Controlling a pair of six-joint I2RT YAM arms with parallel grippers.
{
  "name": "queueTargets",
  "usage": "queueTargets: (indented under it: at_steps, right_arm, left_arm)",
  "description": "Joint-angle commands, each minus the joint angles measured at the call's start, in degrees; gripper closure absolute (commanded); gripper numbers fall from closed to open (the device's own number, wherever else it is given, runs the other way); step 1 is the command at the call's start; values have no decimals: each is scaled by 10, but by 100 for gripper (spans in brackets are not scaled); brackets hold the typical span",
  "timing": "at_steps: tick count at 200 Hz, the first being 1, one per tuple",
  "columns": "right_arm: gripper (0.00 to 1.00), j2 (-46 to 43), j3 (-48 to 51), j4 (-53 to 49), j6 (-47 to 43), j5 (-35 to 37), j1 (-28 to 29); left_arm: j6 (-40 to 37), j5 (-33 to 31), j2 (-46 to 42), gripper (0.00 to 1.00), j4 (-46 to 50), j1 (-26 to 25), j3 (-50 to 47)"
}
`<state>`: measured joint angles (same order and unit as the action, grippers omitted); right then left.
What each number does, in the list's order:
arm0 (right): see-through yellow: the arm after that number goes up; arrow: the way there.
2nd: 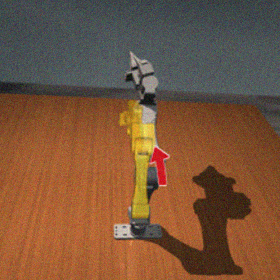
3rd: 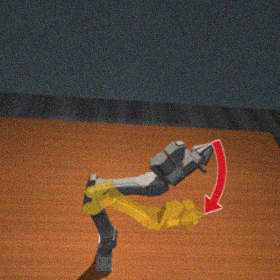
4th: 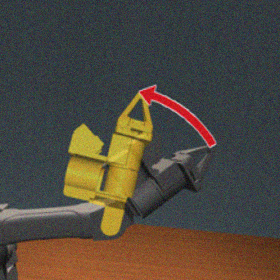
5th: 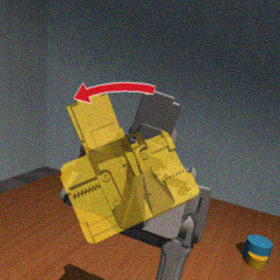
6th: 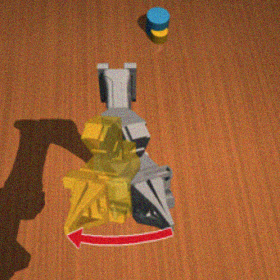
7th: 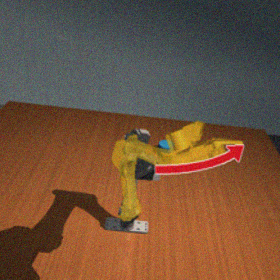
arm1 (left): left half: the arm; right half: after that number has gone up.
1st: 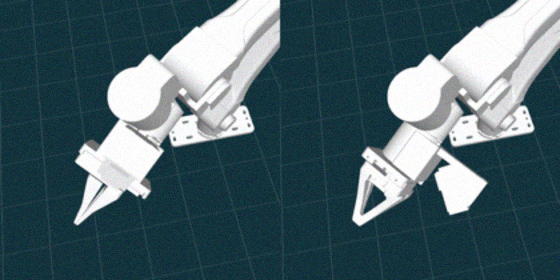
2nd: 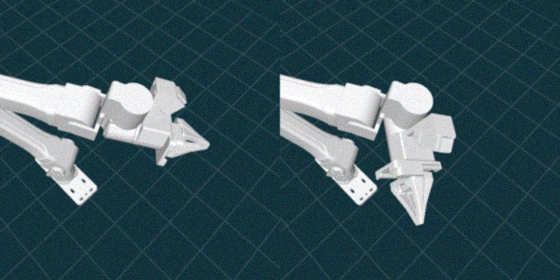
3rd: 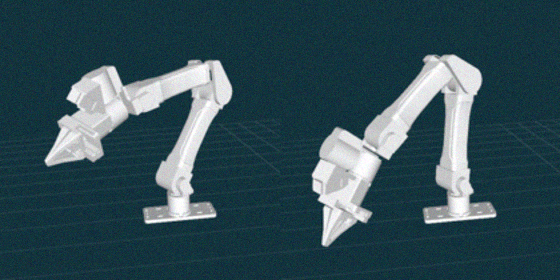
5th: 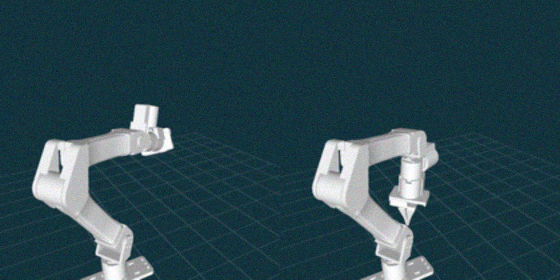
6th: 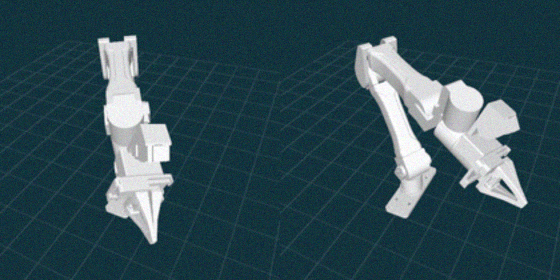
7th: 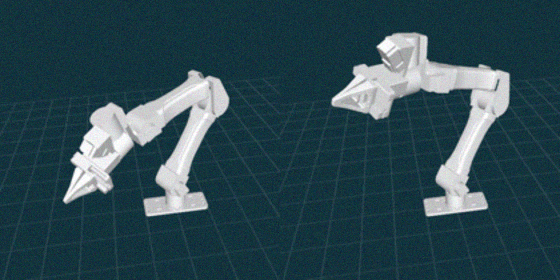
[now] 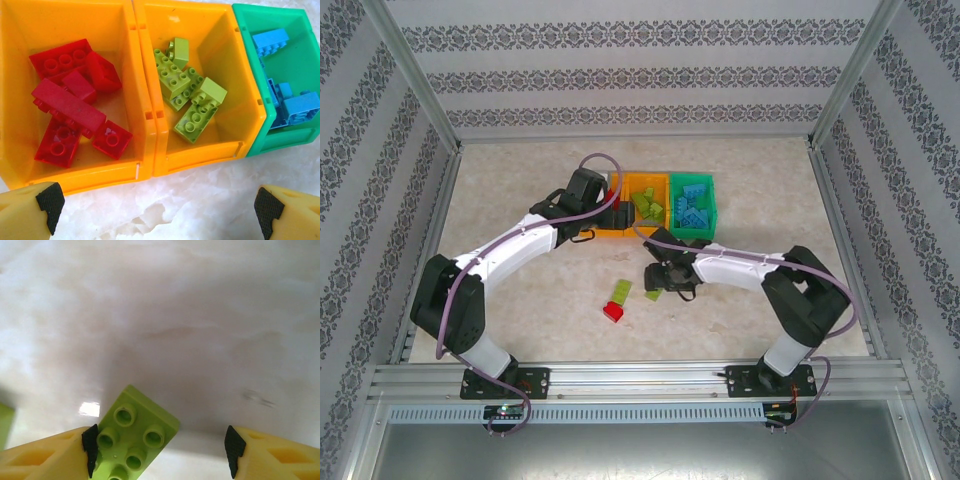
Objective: Sort the legos into containers by color
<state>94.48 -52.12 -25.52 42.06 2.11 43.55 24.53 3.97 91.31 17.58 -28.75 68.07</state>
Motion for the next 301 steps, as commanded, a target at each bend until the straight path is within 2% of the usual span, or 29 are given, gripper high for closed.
queueTargets:
  at_steps: [1,39,89,124,143,168,189,208,264,301]
  right_arm:
    - [29,-34,10,-18,-5,10,1]
    - [25,-27,-14,-27,41,5,19]
    - [24,13,-5,-28,127,-16,19]
    - [25,44,-22,-23,136,-26,12]
    - [31,69,-39,-33,129,-32,11]
    - [45,93,-47,-58,118,-35,9]
    - [58,94,-44,-67,107,-35,4]
    - [65,82,-53,-70,94,-28,-2]
    - [70,28,-153,-83,19,-21,-43]
    - [70,53,-241,-75,-11,-50,-95]
  left_arm:
    - [11,-16,-22,1,11,8,-9]
    - [6,-27,-36,1,23,8,-22]
    - [-43,-30,-70,0,55,7,-68]
    - [-53,-35,-95,0,62,3,-113]
    - [-52,-38,-107,0,64,3,-129]
    - [-54,-50,-120,0,73,-2,-141]
    - [-66,-60,-129,0,82,-9,-146]
    - [-83,-61,-129,0,87,-22,-148]
    - [-137,-88,-87,0,125,-101,-136]
    - [-136,-72,-48,0,143,-144,-128]
